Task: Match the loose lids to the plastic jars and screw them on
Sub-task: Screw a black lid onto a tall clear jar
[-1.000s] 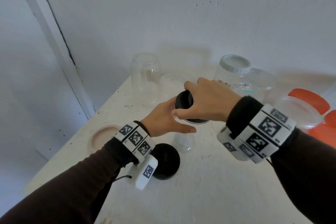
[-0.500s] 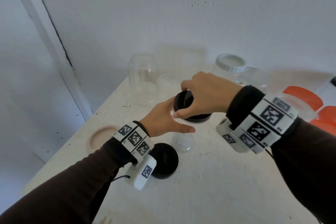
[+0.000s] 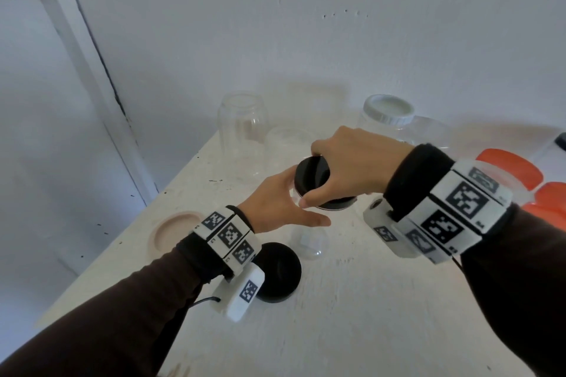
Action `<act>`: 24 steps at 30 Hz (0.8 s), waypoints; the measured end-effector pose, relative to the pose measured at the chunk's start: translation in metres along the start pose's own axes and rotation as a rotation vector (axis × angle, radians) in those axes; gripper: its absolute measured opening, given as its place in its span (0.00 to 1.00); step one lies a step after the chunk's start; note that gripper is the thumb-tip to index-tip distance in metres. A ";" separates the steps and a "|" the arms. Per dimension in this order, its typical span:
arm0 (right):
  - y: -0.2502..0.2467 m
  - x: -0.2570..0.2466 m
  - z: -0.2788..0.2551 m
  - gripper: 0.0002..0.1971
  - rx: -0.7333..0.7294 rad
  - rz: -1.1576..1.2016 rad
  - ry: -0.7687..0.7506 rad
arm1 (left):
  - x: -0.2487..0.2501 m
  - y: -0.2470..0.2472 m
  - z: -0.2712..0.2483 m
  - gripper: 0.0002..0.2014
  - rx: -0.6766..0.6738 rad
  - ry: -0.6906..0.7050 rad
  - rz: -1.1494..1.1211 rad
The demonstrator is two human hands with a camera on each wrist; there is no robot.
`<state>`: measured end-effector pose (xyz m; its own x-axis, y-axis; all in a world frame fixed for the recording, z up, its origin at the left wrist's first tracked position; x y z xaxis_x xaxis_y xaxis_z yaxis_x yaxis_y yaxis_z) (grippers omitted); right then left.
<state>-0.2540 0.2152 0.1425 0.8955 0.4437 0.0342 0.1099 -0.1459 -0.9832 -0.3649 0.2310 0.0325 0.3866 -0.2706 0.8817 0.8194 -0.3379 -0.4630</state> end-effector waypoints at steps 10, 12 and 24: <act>0.001 0.006 0.000 0.31 -0.004 0.131 -0.039 | 0.003 0.000 -0.001 0.35 -0.007 0.000 0.015; 0.005 0.005 0.001 0.31 0.055 0.074 0.008 | 0.002 -0.001 -0.001 0.36 -0.001 0.005 0.013; 0.003 0.001 -0.001 0.30 0.065 0.044 -0.069 | 0.003 0.000 -0.002 0.34 0.007 0.022 0.017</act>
<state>-0.2528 0.2142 0.1394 0.8667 0.4984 -0.0197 0.0405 -0.1097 -0.9931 -0.3648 0.2290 0.0347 0.3913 -0.2959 0.8714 0.8159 -0.3265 -0.4772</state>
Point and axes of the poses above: each hand's wrist, its own z-axis towards the middle knuckle, its own y-axis out of the palm, x = y × z, the point moved 3 cm from there along z, towards the middle knuckle, and after that the axes turned 4 degrees about z, right-handed, at the moved point
